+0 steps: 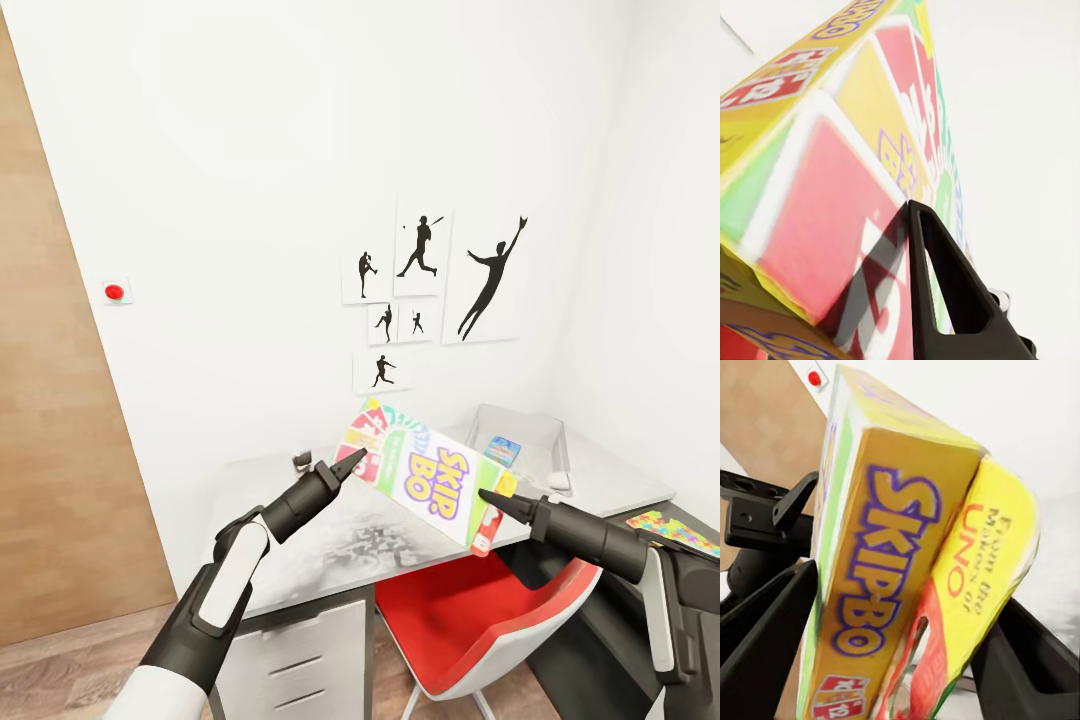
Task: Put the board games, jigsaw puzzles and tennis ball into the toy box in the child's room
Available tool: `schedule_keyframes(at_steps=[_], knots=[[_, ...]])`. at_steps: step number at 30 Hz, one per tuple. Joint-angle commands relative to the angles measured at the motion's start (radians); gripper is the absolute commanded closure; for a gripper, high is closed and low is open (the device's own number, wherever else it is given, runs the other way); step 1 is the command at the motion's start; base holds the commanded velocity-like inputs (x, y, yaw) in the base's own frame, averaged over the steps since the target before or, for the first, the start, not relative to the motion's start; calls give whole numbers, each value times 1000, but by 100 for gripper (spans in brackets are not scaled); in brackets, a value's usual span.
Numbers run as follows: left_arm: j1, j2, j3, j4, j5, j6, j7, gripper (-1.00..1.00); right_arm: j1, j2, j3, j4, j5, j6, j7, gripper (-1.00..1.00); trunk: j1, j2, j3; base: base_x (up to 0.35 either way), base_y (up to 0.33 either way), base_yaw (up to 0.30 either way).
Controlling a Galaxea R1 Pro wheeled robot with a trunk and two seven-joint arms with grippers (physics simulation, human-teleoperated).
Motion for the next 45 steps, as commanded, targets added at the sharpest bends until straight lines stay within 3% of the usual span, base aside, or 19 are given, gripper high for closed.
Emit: schedule_keyframes(at_steps=[1,33,34,45], knots=[[-1,-1,-24,0,6,8,1,100,-1,0,1,0,-4,15,4,100,0,-2,-2,0,0,0],[0,4,-28,-2,9,8,-2,100,-1,-5,-7,-1,-5,17,4,100,0,-2,-2,0,0,0],[0,5,-28,-2,9,8,-2,-100,-1,-5,-7,-1,-5,17,4,100,0,-2,-2,0,0,0],[0,12,-18,5,6,13,5,-100,-3,-7,-9,0,-4,17,3,100,0,-2,-2,0,0,0]])
